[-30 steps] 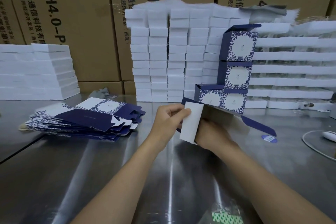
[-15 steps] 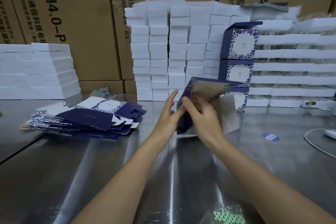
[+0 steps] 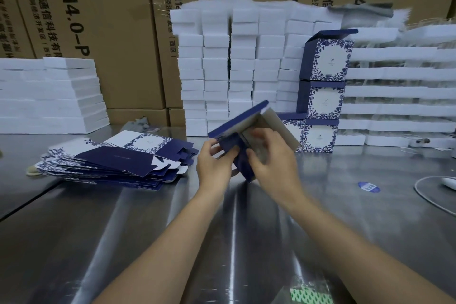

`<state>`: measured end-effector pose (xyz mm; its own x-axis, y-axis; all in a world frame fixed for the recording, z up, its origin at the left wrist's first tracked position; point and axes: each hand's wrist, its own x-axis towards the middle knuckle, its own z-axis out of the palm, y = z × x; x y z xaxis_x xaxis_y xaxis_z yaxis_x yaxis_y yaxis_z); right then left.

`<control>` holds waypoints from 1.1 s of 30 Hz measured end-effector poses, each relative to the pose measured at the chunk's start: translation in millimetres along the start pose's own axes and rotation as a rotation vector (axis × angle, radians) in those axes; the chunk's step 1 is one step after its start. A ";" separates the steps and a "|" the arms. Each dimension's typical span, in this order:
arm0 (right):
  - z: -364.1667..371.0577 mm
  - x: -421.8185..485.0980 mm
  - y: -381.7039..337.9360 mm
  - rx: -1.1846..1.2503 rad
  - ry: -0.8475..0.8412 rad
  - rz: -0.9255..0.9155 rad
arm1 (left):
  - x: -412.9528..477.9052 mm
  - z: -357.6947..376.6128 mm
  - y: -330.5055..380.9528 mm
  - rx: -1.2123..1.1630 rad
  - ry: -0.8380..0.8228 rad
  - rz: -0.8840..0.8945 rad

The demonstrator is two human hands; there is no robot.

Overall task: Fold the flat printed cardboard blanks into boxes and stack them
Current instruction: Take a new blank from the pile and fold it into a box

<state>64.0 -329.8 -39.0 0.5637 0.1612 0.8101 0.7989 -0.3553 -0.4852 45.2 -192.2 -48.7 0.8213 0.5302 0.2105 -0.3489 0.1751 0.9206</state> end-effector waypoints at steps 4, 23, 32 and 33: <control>3.4 -8.5 -10.4 -0.114 -0.117 -0.202 | 5.7 -4.8 3.5 -0.184 0.117 -0.148; 11.5 -5.7 -12.8 0.831 -0.104 0.864 | -11.6 12.8 -5.9 -0.141 -0.051 -0.217; 11.6 -5.6 -17.8 0.742 -0.109 0.822 | -20.5 23.9 -5.3 -0.021 -0.073 -0.173; 11.7 -6.2 -18.4 0.730 -0.121 0.821 | -20.6 23.0 -5.3 -0.026 -0.063 -0.162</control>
<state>48.3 -313.5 -38.9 0.9642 0.2283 0.1347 0.0818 0.2272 -0.9704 40.6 -223.2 -50.3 0.8943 0.4403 0.0805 -0.2201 0.2760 0.9356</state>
